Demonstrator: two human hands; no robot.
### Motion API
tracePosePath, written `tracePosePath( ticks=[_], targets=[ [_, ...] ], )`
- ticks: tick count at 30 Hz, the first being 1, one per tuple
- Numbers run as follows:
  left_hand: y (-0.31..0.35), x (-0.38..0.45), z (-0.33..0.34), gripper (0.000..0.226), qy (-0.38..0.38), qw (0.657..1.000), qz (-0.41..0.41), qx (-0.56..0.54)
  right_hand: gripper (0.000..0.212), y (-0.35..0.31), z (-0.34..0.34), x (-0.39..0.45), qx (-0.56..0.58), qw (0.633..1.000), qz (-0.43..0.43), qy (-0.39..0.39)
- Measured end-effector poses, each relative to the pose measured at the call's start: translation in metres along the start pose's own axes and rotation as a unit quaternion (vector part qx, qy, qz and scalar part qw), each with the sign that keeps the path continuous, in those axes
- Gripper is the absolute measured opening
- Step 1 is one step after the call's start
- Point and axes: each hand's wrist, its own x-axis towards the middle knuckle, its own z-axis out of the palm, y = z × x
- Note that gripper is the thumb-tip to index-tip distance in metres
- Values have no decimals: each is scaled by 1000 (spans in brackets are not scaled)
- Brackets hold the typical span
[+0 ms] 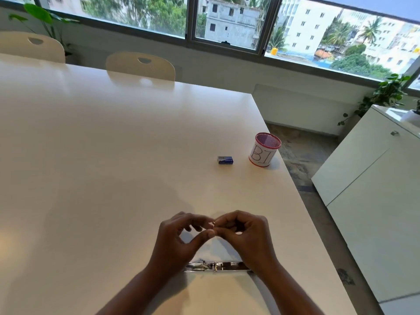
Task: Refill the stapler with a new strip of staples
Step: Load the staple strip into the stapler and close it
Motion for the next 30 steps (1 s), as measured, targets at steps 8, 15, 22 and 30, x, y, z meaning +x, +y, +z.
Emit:
tracePosePath(
  ticks=[8, 15, 22, 30],
  targets=[
    [-10, 10, 0, 8, -17, 997, -41, -63, 18, -1, 1, -10, -58, 996, -59, 21],
    [-6, 15, -6, 10, -72, 996, -33, -34, 15, -3, -1, -15, -119, 990, -76, 10],
    [-4, -14, -51, 25, -157, 984, -8, 82, 25, -5, 17, -35, -102, 992, -26, -63],
    [-8, -32, -64, 29, -214, 968, 16, 128, 17, -17, 40, -45, -153, 975, -113, -114]
  ],
)
